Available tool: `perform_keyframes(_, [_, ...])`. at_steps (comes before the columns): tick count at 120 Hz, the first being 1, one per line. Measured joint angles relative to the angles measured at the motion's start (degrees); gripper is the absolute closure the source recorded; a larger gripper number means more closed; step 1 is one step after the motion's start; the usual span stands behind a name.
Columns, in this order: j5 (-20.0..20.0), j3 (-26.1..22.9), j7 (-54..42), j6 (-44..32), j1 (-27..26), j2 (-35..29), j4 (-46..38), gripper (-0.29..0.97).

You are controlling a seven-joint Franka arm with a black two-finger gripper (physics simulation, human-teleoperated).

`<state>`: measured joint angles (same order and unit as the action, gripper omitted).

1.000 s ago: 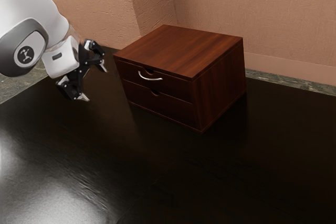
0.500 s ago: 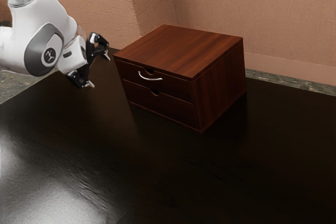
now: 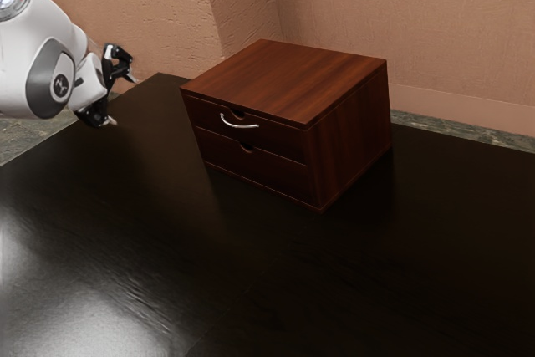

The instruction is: Pull the drawer handle with one arm to open the drawer

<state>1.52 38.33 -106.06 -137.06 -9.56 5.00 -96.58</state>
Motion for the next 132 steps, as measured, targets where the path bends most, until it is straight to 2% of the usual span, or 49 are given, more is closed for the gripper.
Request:
perform_keyframes(27, [-4.65,-0.85,-2.31,-0.96,2.24,2.38,2.26,0.00])
perform_keyframes(70, [-8.43,-1.52,-4.74,-1.36,4.07,7.17,5.27,0.00])
perform_keyframes(88, [-9.40,-3.65,-5.40,-1.41,4.10,8.48,6.31,0.00])
perform_keyframes(122, [-10.09,-8.24,-6.09,-1.37,3.60,8.63,6.74,0.22])
perform_keyframes(132, [-12.37,-8.51,-6.35,-0.73,3.73,8.41,6.75,0.28])
